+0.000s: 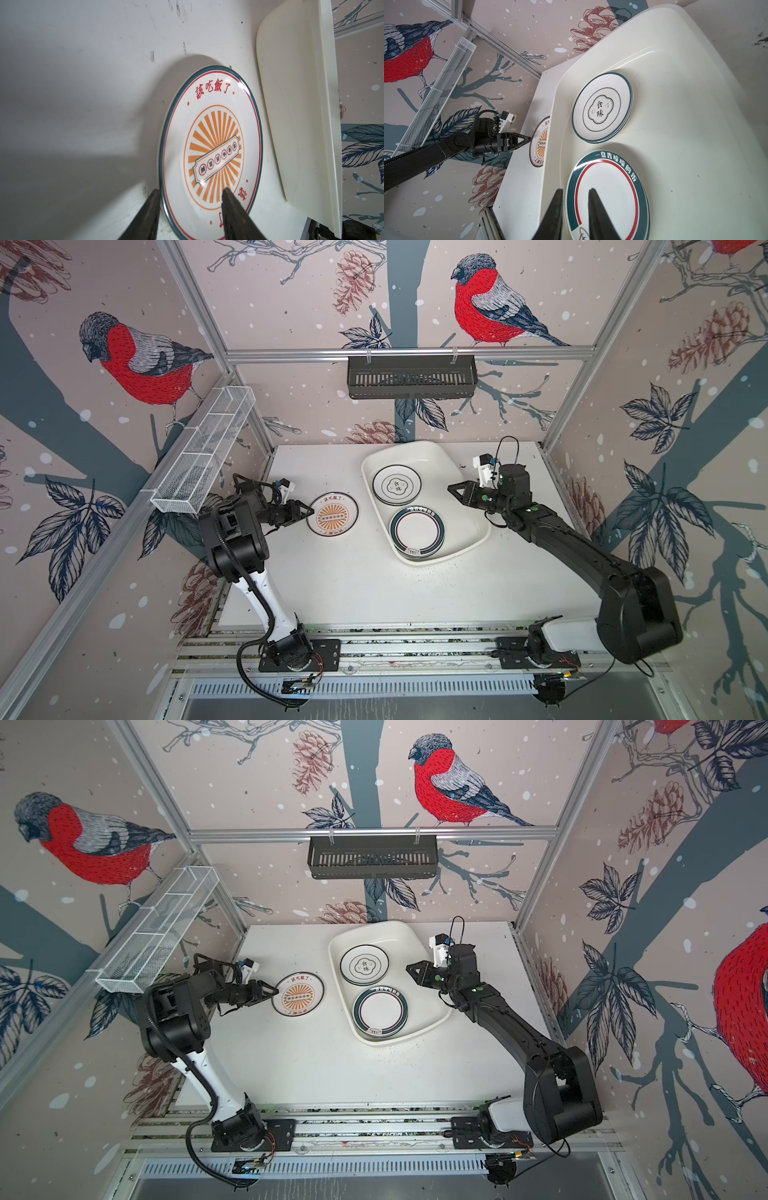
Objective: Place the plates into the plastic bin on the countertop
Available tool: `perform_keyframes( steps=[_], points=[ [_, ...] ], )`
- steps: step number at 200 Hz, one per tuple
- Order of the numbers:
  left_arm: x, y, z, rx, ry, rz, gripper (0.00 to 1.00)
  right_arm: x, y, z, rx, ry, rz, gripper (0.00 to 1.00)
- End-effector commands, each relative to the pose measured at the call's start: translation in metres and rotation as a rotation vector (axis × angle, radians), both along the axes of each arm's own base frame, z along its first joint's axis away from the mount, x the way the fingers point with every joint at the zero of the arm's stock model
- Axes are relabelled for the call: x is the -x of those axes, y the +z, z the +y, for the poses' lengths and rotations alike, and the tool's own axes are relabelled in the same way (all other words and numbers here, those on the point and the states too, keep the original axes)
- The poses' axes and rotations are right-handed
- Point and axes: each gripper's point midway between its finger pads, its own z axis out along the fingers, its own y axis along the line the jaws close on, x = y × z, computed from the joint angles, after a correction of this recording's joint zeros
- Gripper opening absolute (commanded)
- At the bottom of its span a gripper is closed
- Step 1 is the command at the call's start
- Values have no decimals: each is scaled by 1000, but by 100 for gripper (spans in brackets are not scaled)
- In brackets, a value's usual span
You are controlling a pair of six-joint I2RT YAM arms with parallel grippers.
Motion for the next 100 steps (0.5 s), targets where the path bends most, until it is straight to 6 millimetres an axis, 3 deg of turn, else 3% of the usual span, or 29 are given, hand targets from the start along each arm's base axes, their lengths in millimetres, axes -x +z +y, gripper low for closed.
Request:
perform_keyframes(
  steps=[1, 100],
  points=[
    [1, -2, 0, -6, 29, 9, 47, -2, 10, 3, -23, 5, -31, 24],
    [-1, -5, -13, 56, 69, 29, 43, -2, 9, 3, -22, 5, -29, 24]
  ],
)
